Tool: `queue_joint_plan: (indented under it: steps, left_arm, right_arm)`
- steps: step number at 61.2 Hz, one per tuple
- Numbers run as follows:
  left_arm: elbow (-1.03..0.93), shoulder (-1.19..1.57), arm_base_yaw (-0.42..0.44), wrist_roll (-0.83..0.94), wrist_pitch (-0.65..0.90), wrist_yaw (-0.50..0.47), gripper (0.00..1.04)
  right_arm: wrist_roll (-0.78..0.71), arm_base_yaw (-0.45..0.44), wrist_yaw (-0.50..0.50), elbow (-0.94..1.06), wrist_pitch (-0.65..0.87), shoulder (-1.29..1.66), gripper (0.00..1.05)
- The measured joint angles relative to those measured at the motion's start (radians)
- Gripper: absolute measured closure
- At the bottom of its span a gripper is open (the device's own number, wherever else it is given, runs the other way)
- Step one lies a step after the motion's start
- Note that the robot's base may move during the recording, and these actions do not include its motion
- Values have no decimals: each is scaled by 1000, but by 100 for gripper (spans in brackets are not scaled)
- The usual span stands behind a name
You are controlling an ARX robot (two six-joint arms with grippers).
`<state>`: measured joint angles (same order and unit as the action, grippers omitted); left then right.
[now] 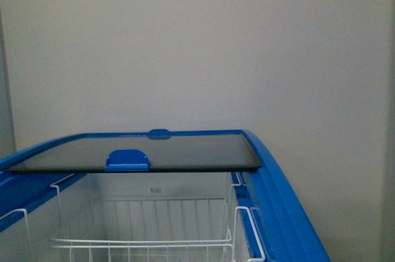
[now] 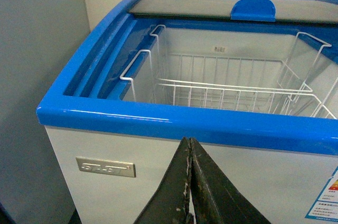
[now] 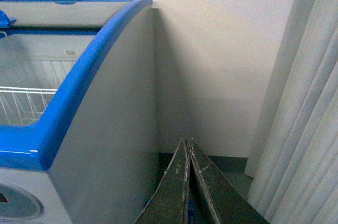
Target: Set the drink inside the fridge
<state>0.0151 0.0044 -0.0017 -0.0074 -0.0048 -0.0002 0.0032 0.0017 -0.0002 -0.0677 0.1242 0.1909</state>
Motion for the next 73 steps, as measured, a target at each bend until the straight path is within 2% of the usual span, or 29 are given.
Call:
queue_joint_plan:
  steps: [6,25,27,32,48,55,59,62,73]
  left_arm:
    - [0,0,0,0,0,0,102]
    - [0,0,0,0,0,0,102]
    - [0,0,0,-1,0,0,102]
    - [0,0,0,0,0,0,85]
    - [0,0,0,0,0,0,46]
    - [0,0,0,0,0,0,20]
    - [0,0,0,0,0,0,11]
    - [0,0,0,2,0,0,6]
    - [0,0,0,2,0,0,8]
  right_arm:
    - [0,0,0,19,-127,-126,102]
    - [0,0,0,51,-126,-184,102]
    - [-1,0,0,51,-126,-184,98]
    - [-1,0,0,51,-126,-185,81]
    - [-1,0,0,51,-126,-185,42]
    - [-1,0,0,51,-126,-185,17]
    - [-1,0,0,51,-126,-185,9]
    - [0,0,0,51,-126,-185,6]
    - [0,0,0,51,-126,-185,7]
